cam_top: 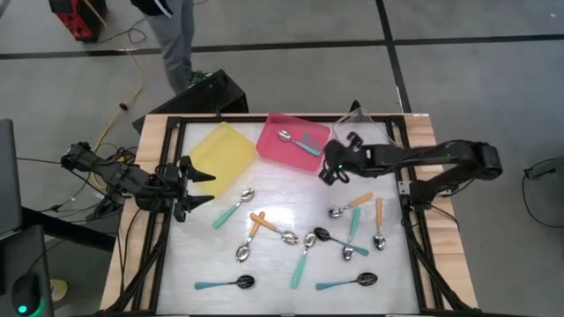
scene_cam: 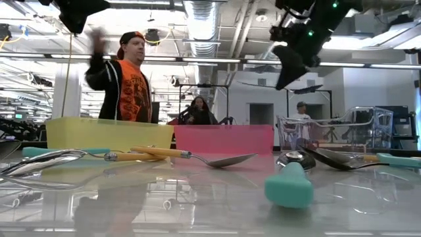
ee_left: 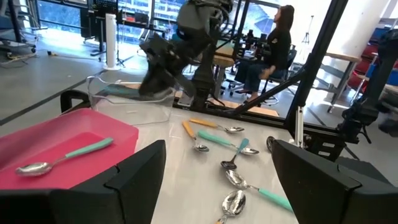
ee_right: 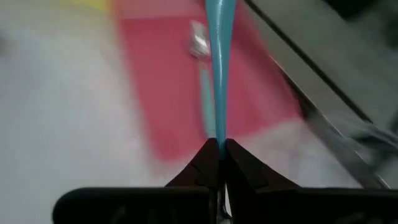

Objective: Sort silverware by color (type)
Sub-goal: Put the blue spoon into the transparent bin, then put the yellow spoon into the yellow bin

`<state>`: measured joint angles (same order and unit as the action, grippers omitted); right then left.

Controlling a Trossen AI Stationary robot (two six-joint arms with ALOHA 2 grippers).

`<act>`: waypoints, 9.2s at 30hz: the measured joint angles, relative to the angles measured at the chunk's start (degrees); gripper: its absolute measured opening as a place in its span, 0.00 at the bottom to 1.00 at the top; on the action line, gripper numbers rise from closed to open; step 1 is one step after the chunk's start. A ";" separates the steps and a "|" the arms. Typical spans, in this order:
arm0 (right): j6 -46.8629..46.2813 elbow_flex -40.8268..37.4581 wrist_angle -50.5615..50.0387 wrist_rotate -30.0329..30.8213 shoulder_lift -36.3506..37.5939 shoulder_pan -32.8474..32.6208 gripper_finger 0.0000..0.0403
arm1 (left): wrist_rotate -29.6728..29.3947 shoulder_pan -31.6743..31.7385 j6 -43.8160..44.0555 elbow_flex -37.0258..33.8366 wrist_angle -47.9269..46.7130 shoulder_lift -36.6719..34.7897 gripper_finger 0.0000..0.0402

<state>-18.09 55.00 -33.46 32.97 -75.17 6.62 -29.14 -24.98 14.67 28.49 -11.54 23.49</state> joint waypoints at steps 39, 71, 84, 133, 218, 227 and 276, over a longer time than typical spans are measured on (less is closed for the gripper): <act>4.48 -23.47 12.26 -12.75 4.74 32.54 0.09 | -1.74 0.01 0.60 0.00 -1.10 -0.02 0.70; 7.02 -10.15 1.45 -16.57 8.53 31.70 0.42 | -2.31 -0.01 3.83 0.00 -1.04 1.89 0.70; 9.58 -4.72 -1.41 -16.59 18.44 22.39 0.40 | -1.25 -0.01 6.15 -0.02 2.19 2.51 0.70; 2.04 -4.72 7.35 -22.58 19.69 1.80 0.48 | 1.85 0.01 4.15 -0.02 0.92 1.16 0.70; -106.11 -20.76 -19.39 -19.10 -7.57 -47.41 0.33 | -0.16 0.01 6.31 -0.02 -1.06 1.25 0.70; -105.27 -20.37 -19.95 -19.15 -7.68 -47.44 0.17 | -0.21 0.01 6.13 -0.02 -1.06 1.27 0.70; -11.06 20.89 20.32 -17.88 -26.97 -16.94 0.17 | -3.00 -0.01 5.54 0.00 -0.75 1.22 0.70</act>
<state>-29.15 75.90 -13.14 15.09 -102.15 -10.33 -32.13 -24.99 20.21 28.49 -12.29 24.71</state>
